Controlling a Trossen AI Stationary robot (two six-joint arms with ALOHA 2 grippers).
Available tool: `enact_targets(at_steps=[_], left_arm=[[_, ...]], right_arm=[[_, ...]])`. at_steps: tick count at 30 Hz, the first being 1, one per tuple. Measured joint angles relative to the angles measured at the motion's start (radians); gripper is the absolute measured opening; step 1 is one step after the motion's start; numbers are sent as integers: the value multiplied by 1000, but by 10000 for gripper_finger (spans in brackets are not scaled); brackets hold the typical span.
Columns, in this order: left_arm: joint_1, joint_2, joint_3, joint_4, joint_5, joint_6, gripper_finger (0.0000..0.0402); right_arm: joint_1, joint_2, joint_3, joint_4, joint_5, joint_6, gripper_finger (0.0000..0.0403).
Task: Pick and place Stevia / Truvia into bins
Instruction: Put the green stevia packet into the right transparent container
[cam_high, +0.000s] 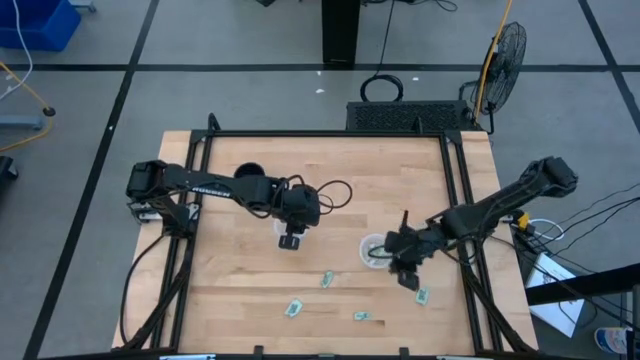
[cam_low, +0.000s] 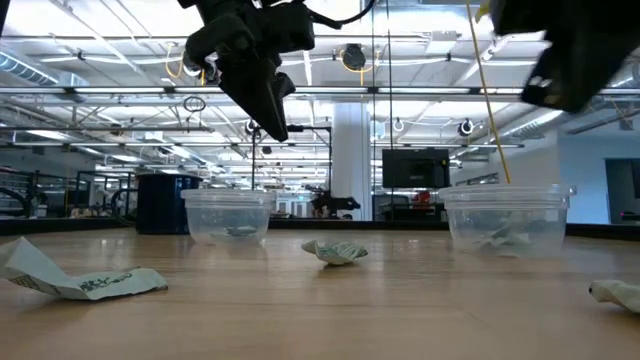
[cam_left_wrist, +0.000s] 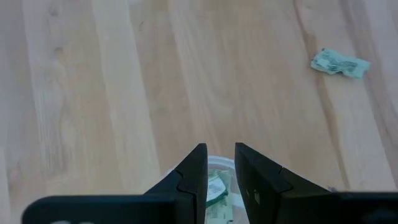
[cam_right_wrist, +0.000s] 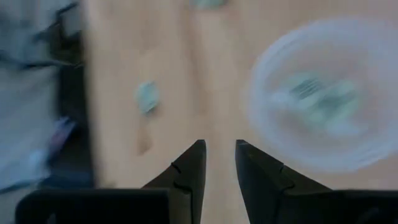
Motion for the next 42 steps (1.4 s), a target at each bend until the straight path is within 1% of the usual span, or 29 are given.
enact_targets(at_steps=[2, 4, 6, 12, 14, 16, 21, 29, 33, 37, 42], left_arm=[[-7, 0, 0, 0, 0, 0, 88], [-14, 0, 0, 0, 0, 0, 88], [-16, 0, 0, 1, 0, -1, 88], [-19, 0, 0, 3, 0, 0, 88], [-19, 0, 0, 6, 0, 1, 88], [-19, 0, 0, 12, 0, 4, 88], [-19, 0, 0, 30, -1, 20, 88], [-18, 0, 0, 70, -1, 37, 88], [-18, 0, 0, 74, -1, 37, 88], [-18, 0, 0, 74, -1, 37, 88], [-18, 0, 0, 74, -2, 64, 88]], right_arm=[[31, -10, 0, -1, -63, 94, 84], [65, -12, 0, -14, -89, 219, 84], [101, -7, 0, -51, -88, 334, 84], [202, 39, 0, -248, -90, 747, 84], [231, 58, 0, -277, -90, 848, 84], [256, 81, 0, -273, -90, 906, 84], [296, 154, 0, -266, -89, 954, 84], [304, 268, 0, -310, -89, 919, 84], [304, 287, 0, -309, -89, 898, 85], [304, 287, 0, -272, -89, 898, 85], [304, 300, 0, -258, -88, 898, 85]])
